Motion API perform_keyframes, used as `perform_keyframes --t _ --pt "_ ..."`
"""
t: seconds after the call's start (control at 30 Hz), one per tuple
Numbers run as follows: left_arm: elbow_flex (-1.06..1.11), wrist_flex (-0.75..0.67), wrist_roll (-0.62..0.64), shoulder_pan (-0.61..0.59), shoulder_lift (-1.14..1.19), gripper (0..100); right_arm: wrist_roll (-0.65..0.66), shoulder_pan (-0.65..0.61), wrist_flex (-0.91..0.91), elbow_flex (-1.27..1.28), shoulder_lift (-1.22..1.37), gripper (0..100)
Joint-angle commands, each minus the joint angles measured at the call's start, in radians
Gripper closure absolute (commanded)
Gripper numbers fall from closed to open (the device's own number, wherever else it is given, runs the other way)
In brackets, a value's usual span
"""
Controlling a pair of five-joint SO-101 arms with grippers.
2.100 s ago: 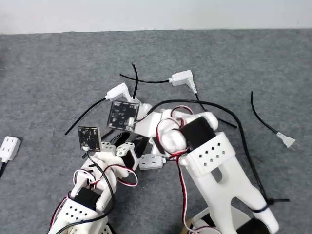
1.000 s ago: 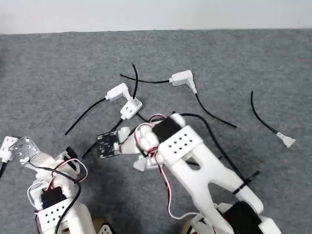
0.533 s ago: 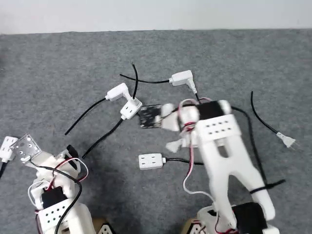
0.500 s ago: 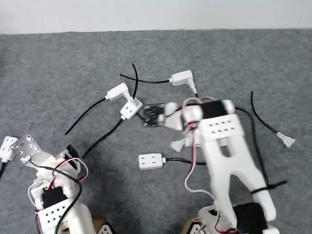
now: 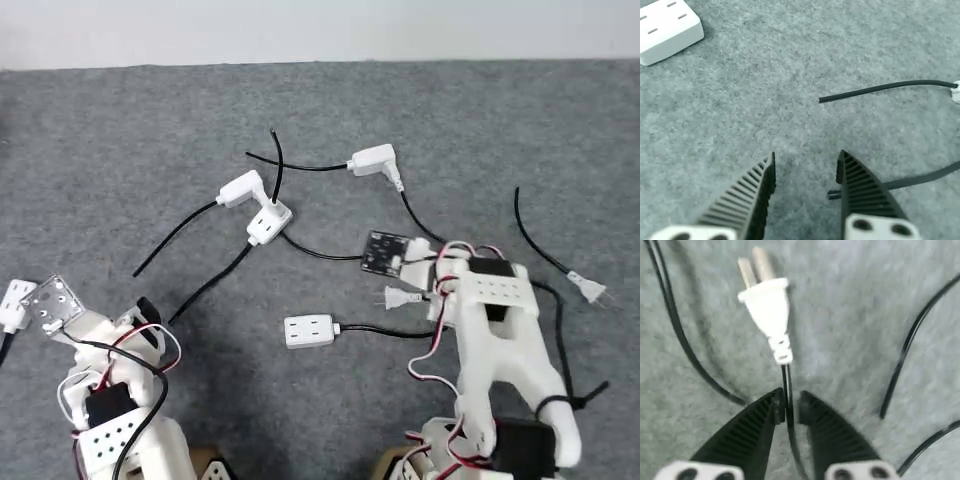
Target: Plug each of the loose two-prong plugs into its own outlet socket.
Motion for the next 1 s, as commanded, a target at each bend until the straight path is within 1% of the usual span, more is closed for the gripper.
perform_keyframes --t 0.0,0.03,0.07,0.1,0.23,0.33,0.47,0.6,0.97 --pt "-0.027 -0.029 -0.005 0.009 -0.009 81 0.008 0.048 -0.028 0.009 -0.039 71.6" --pt "-0.027 -0.029 -0.005 0.009 -0.009 81 0.008 0.051 -0.024 0.009 -0.039 66.6" --pt "-0.027 -0.029 -0.005 0.009 -0.009 81 0.009 0.05 -0.01 0.006 -0.039 64.1" --pt "-0.027 -0.029 -0.005 0.009 -0.009 81 0.011 0.045 0.002 0.0 -0.042 63.8" --pt "-0.027 -0.029 -0.005 0.009 -0.009 81 0.006 -0.042 0.084 -0.032 -0.12 67.3" --pt "-0.027 -0.029 -0.005 0.009 -0.009 81 0.002 -0.156 0.119 -0.029 -0.179 70.1" --pt "-0.027 -0.029 -0.005 0.009 -0.009 81 -0.075 -0.254 0.097 -0.035 -0.157 70.7" --pt "-0.027 -0.029 -0.005 0.009 -0.009 81 -0.084 -0.275 0.044 -0.044 -0.071 70.7" --pt "-0.027 -0.029 -0.005 0.009 -0.009 81 -0.083 -0.269 0.025 -0.204 0.183 70.9"
